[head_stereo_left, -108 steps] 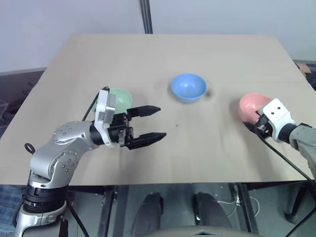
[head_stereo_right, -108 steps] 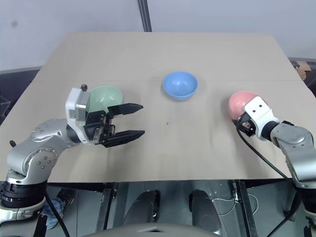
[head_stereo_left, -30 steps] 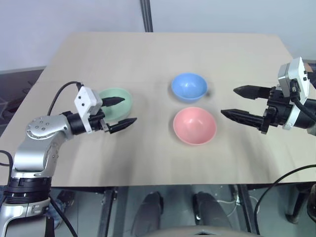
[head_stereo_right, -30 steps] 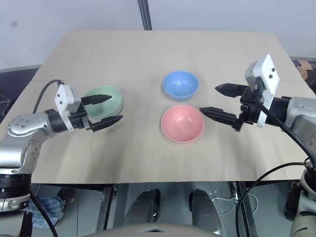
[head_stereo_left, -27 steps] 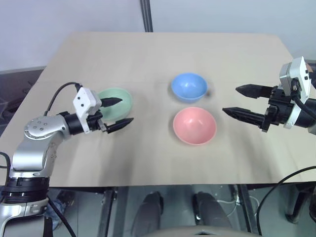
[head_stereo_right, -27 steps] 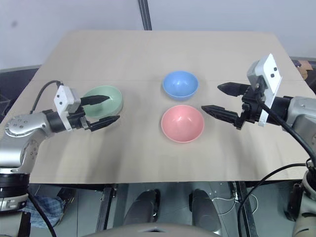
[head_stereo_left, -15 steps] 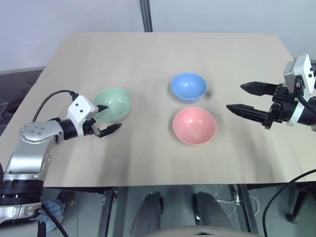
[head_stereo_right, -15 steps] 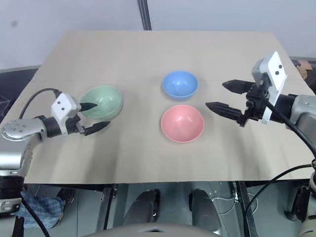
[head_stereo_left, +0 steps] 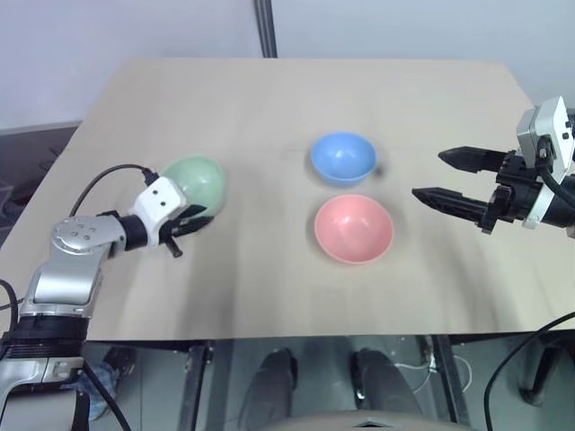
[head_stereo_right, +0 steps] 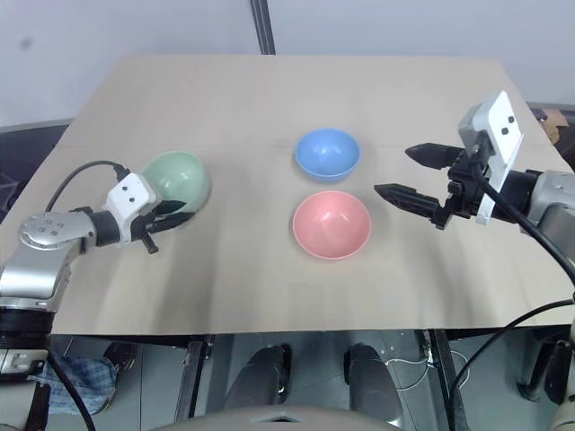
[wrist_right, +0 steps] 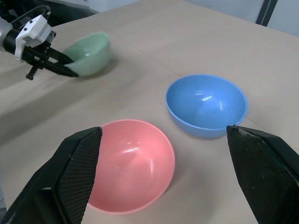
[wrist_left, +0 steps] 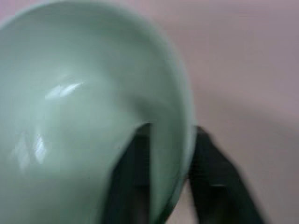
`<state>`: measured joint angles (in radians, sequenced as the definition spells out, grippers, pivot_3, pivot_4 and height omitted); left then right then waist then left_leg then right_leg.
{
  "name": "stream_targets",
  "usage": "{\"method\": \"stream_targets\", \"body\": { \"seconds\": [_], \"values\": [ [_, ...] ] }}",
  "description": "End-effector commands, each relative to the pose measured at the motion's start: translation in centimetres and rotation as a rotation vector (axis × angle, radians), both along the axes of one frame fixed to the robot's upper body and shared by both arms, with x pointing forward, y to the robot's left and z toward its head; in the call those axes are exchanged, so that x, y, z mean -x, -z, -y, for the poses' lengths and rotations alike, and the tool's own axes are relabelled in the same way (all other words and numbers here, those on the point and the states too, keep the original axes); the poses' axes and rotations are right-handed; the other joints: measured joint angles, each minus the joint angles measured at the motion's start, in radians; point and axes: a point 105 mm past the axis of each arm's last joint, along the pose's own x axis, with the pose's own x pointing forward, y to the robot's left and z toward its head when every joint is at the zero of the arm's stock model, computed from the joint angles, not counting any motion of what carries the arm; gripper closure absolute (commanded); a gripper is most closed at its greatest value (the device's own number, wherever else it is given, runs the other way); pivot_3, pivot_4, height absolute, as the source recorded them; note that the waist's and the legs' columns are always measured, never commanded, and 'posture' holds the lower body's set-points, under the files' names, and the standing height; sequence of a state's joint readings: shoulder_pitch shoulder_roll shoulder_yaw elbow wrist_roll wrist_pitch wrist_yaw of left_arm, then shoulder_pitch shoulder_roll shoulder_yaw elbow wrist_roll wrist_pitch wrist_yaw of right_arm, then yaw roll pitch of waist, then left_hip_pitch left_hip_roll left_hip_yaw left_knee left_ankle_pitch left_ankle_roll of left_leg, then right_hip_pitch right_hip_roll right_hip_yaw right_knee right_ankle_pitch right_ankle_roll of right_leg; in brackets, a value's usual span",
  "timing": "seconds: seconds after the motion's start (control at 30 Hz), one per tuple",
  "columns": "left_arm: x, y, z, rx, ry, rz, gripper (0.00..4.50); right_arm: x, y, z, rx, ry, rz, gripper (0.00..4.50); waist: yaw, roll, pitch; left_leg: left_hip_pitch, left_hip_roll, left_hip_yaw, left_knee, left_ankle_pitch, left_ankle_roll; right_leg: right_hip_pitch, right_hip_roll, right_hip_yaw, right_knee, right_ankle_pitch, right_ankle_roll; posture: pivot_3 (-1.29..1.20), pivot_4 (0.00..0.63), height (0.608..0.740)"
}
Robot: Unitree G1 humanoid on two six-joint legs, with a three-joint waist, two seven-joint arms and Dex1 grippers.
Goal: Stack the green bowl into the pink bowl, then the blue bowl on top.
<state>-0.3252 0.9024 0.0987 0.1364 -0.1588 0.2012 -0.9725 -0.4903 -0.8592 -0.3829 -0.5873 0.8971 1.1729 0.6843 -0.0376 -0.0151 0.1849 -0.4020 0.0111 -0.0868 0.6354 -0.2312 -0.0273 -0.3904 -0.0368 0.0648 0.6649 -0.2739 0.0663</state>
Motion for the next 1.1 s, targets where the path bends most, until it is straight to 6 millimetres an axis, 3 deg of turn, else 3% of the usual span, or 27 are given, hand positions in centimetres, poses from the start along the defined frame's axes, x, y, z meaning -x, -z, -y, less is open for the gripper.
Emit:
{"method": "stream_targets", "body": {
  "seconds": [0.03, 0.17, 0.3, 0.37, 0.47, 0.6, 0.83, 1.1],
  "values": [
    [-0.2, -0.6, 0.4, -0.032, 0.059, 0.017, 4.41, 0.3, -0.8, 0.2, 0.003, 0.01, 0.042, 0.0, 0.0, 0.0, 0.0, 0.0, 0.0, 0.0, 0.0, 0.0, 0.0, 0.0, 0.0, 0.0, 0.0, 0.0, 0.0, 0.0, 0.15, 0.74],
    [-1.6, -2.3, 1.0, -0.05, 0.104, 0.056, 4.41, 0.3, -1.0, 0.1, -0.005, 0.009, 0.044, 0.0, 0.002, 0.0, 0.0, 0.0, 0.0, 0.0, 0.0, 0.0, 0.0, 0.0, 0.0, 0.0, 0.0, 0.0, 0.0, 0.0, 0.15, 0.74],
    [-2.8, -5.2, 3.9, -0.061, 0.251, 0.133, 4.41, 0.2, -1.1, 0.2, -0.002, 0.009, 0.044, 0.0, 0.005, 0.0, 0.0, -0.004, 0.0, 0.0, 0.002, 0.0, 0.0, -0.002, 0.0, -0.001, 0.001, 0.0, 0.0, 0.0, 0.15, 0.74],
    [-2.7, -6.9, 6.6, -0.052, 0.384, 0.179, 4.41, 0.1, -1.1, 0.2, -0.001, 0.01, 0.044, 0.0, 0.003, -0.001, 0.0, -0.013, 0.0, -0.003, 0.008, 0.0, 0.0, -0.01, 0.0, -0.003, 0.004, 0.0, 0.0, 0.0, 0.15, 0.74],
    [-0.8, -8.5, 12.0, -0.007, 0.666, 0.199, 4.41, 0.1, -1.1, 0.2, -0.009, 0.01, 0.046, 0.0, 0.004, -0.001, 0.0, -0.016, -0.002, -0.002, 0.012, 0.0, 0.0, -0.013, 0.0, -0.002, 0.009, 0.0, 0.0, 0.0, 0.15, 0.74],
    [2.4, -7.4, 16.4, -0.101, 0.976, 0.179, 4.41, 0.0, -1.1, 0.0, -0.016, 0.012, 0.047, 0.0, 0.0, -0.001, 0.0, -0.016, -0.002, -0.002, 0.013, 0.0, 0.0, -0.013, 0.0, -0.002, 0.011, 0.0, 0.0, 0.0, 0.15, 0.74],
    [4.8, -5.6, 18.4, -0.216, 1.241, 0.119, 4.41, -0.1, -1.1, 0.0, -0.018, 0.011, 0.051, 0.0, -0.004, 0.0, 0.0, -0.012, 0.0, -0.001, 0.014, 0.0, 0.0, -0.013, 0.003, 0.001, 0.015, 0.0, 0.0, 0.0, 0.15, 0.74],
    [4.8, -4.7, 20.1, -0.278, 1.355, 0.172, 4.41, 0.1, -1.1, -0.1, -0.019, 0.014, 0.053, 0.0, 0.0, 0.0, 0.0, -0.014, -0.001, -0.001, 0.016, 0.0, 0.0, -0.013, 0.002, 0.001, 0.014, 0.0, 0.0, 0.0, 0.15, 0.74]
  ]
}}
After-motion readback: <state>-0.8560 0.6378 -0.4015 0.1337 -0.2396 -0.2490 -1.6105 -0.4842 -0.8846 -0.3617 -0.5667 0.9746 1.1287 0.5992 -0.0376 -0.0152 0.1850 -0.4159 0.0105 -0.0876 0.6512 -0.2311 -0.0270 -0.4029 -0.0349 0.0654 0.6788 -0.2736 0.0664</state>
